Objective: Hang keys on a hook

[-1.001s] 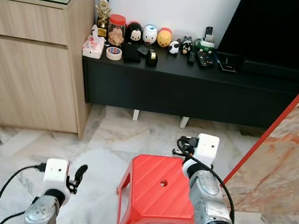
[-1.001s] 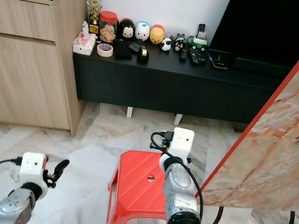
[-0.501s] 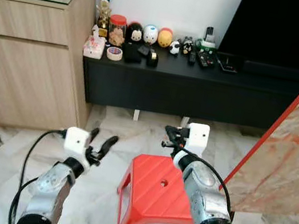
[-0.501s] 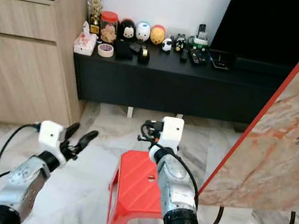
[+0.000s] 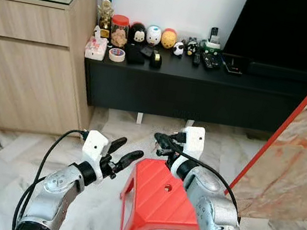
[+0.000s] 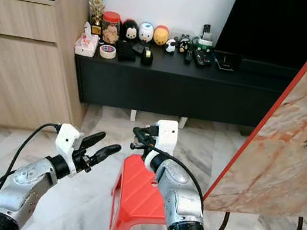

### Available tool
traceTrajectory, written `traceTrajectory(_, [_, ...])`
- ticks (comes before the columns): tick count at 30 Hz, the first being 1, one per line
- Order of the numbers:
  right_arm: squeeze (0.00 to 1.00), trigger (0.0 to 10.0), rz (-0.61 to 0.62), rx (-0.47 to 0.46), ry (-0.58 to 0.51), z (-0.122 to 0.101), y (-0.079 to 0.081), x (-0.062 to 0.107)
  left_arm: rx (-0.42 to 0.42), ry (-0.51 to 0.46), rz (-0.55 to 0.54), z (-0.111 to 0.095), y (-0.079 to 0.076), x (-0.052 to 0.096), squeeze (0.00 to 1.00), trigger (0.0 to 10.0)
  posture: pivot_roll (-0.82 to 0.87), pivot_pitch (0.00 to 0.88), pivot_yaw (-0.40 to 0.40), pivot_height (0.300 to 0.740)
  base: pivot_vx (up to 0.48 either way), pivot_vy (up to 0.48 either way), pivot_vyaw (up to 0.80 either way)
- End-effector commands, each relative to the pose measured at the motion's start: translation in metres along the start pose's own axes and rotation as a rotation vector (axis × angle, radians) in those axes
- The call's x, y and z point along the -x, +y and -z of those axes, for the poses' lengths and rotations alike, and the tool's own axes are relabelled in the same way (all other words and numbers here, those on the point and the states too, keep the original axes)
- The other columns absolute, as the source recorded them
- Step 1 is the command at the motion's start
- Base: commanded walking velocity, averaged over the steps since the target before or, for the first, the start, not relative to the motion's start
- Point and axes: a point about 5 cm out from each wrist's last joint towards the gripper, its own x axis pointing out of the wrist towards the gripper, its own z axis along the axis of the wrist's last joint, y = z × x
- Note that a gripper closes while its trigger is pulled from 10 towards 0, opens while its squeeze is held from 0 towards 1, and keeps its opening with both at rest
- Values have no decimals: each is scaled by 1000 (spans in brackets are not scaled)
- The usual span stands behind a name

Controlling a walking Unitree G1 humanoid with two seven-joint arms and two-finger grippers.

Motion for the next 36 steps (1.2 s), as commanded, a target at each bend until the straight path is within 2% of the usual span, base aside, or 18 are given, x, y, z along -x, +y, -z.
traceTrajectory(1, [0, 10000, -33, -4, -9, -4, 5, 2, 7, -12, 44, -6, -6, -3, 0, 10000, 120, 0, -94, 740, 0, 0, 0])
traceTrajectory(4, [0, 10000, -70, -34, -10, -6, 11, 5, 25, -1, 120, -12, -18, -6, 0, 10000, 120, 0, -96, 740, 0, 0, 0])
traceTrajectory(9, [0, 10000, -68, -50, -5, -8, 11, 5, 14, 24, 169, -13, -23, -7, 0, 10000, 120, 0, -93, 740, 0, 0, 0])
traceTrajectory(20, [0, 10000, -117, -53, 1, -12, 22, 7, 51, 55, 129, -4, -24, -5, 0, 10000, 112, 0, -83, 740, 0, 0, 0])
traceTrajectory(31, [0, 10000, -161, -60, 33, -10, 29, 9, 48, 47, 113, -4, -27, -7, 0, 10000, 112, 0, -82, 740, 0, 0, 0])
traceTrajectory(36, [0, 10000, -166, -60, 36, -9, 30, 10, 20, 32, 76, -6, -24, -10, 0, 10000, 112, 0, -80, 740, 0, 0, 0])
